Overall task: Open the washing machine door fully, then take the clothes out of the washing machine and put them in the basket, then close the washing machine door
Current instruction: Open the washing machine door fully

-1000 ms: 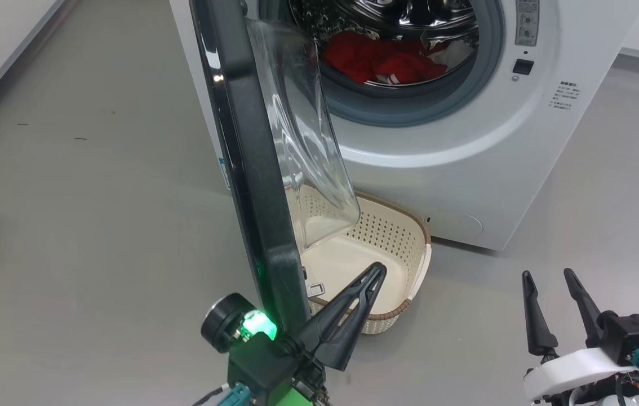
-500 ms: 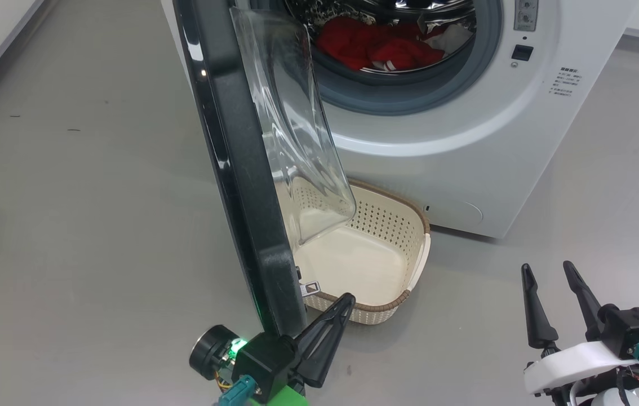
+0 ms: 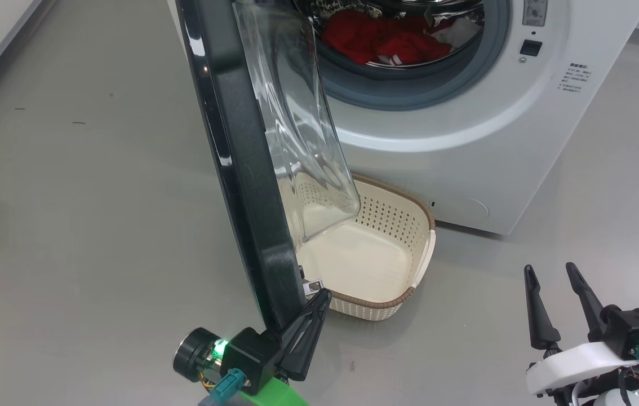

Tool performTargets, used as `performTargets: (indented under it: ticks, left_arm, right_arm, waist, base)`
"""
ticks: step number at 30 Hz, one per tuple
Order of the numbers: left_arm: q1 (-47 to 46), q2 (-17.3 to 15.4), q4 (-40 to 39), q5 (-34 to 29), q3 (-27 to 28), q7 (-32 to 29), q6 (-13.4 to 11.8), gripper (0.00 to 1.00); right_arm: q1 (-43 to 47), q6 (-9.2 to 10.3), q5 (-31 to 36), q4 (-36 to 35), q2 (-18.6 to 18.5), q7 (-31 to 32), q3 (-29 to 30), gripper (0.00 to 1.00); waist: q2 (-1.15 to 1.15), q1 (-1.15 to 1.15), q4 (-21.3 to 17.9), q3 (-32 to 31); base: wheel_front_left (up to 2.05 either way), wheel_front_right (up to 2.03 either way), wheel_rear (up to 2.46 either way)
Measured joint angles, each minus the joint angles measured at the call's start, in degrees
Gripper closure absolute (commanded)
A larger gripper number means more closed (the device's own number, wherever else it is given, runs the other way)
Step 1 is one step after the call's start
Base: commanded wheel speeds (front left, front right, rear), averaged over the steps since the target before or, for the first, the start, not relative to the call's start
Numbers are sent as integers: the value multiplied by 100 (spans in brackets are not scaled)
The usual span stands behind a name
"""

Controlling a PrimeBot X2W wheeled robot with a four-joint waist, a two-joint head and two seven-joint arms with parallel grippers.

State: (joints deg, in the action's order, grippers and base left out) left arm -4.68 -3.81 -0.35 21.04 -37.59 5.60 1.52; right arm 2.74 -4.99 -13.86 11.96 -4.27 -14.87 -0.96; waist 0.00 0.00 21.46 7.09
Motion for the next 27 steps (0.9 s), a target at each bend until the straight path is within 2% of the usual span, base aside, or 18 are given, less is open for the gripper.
performTargets:
  ticks: [17,27]
  left_arm:
    - [-3,56,142,-3,143,211,-226,100]
    - [-2,90,154,-3,122,313,-302,100]
  right_arm:
    - [-29,-48,33,43,43,0,124,0]
    - [-30,-51,42,37,48,0,292,0]
  waist:
    - [0,0,155,51]
    - [0,0,422,112]
  base:
    - [0,0,0]
    - [0,0,0]
